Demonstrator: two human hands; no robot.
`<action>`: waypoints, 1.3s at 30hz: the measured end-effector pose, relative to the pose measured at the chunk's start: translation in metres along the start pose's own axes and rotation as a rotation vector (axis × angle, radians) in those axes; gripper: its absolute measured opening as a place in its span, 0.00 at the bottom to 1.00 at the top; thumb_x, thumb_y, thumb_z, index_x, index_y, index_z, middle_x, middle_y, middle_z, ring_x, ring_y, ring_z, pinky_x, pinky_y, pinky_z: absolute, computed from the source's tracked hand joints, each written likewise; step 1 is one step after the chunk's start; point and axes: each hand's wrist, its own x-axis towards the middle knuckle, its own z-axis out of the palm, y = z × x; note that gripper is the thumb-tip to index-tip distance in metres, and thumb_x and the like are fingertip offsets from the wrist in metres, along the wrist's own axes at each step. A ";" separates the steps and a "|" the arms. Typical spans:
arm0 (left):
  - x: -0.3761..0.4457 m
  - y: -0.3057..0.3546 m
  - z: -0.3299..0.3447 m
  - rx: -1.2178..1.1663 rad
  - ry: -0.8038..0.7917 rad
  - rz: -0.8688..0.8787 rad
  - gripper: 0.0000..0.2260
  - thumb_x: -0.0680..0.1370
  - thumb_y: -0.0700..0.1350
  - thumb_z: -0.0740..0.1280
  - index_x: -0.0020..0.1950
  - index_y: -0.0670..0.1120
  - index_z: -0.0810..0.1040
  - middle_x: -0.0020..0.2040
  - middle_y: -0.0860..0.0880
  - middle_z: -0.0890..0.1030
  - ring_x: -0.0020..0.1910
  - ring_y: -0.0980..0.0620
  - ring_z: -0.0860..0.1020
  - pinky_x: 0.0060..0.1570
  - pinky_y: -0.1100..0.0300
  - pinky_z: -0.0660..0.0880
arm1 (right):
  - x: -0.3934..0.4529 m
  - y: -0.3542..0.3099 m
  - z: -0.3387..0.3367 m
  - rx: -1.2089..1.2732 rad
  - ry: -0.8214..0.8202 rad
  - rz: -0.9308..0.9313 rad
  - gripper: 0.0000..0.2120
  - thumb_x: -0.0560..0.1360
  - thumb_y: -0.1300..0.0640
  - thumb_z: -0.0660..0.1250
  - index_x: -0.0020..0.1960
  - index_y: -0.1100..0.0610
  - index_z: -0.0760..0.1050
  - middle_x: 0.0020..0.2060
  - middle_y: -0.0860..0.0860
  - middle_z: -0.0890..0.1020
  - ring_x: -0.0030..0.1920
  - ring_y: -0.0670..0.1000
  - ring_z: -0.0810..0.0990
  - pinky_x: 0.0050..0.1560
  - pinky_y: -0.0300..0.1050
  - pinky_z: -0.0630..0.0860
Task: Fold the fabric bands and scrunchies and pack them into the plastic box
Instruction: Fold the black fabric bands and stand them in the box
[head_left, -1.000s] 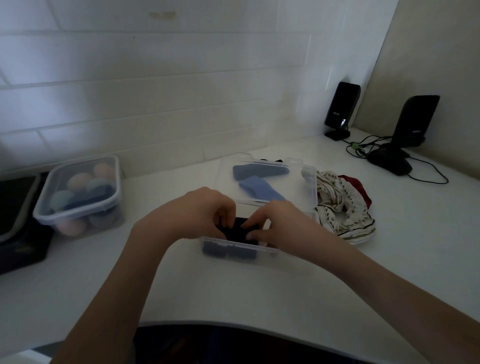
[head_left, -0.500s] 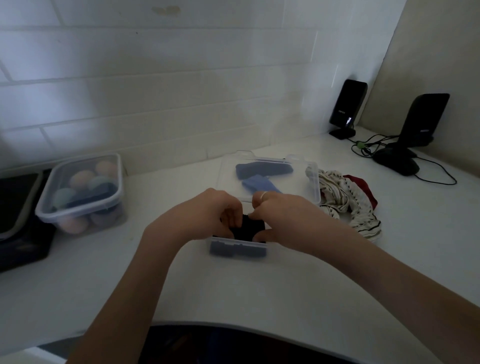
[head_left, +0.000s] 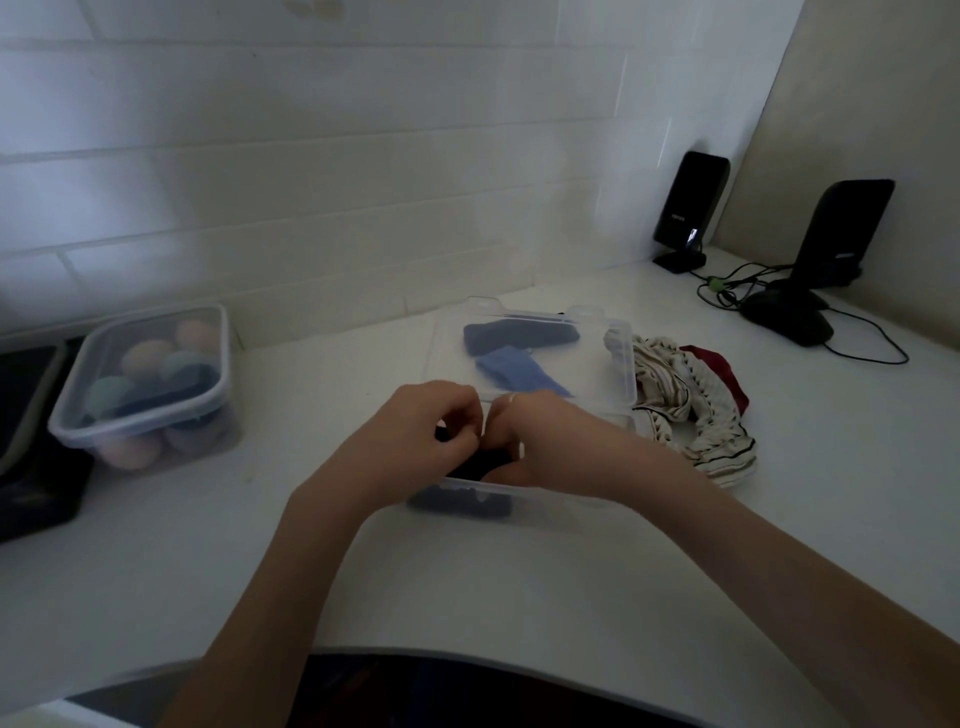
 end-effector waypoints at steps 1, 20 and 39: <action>0.000 0.000 0.001 -0.004 0.003 -0.006 0.04 0.72 0.41 0.64 0.38 0.47 0.74 0.37 0.51 0.78 0.39 0.52 0.75 0.40 0.61 0.71 | 0.002 -0.001 0.000 -0.012 -0.016 0.010 0.11 0.71 0.52 0.70 0.42 0.60 0.82 0.40 0.60 0.81 0.40 0.58 0.79 0.46 0.53 0.77; 0.007 0.007 0.000 0.062 -0.068 -0.161 0.04 0.69 0.44 0.70 0.43 0.49 0.78 0.42 0.51 0.82 0.42 0.53 0.79 0.46 0.56 0.78 | -0.006 0.007 -0.015 -0.259 -0.098 0.109 0.19 0.69 0.37 0.67 0.59 0.37 0.75 0.51 0.40 0.82 0.40 0.46 0.73 0.35 0.40 0.69; 0.000 0.003 -0.002 0.325 -0.015 -0.161 0.08 0.77 0.47 0.59 0.49 0.53 0.78 0.45 0.54 0.81 0.43 0.55 0.75 0.59 0.56 0.65 | 0.045 0.130 -0.035 -0.160 0.058 0.430 0.27 0.78 0.50 0.59 0.75 0.50 0.55 0.74 0.51 0.62 0.74 0.54 0.60 0.74 0.57 0.50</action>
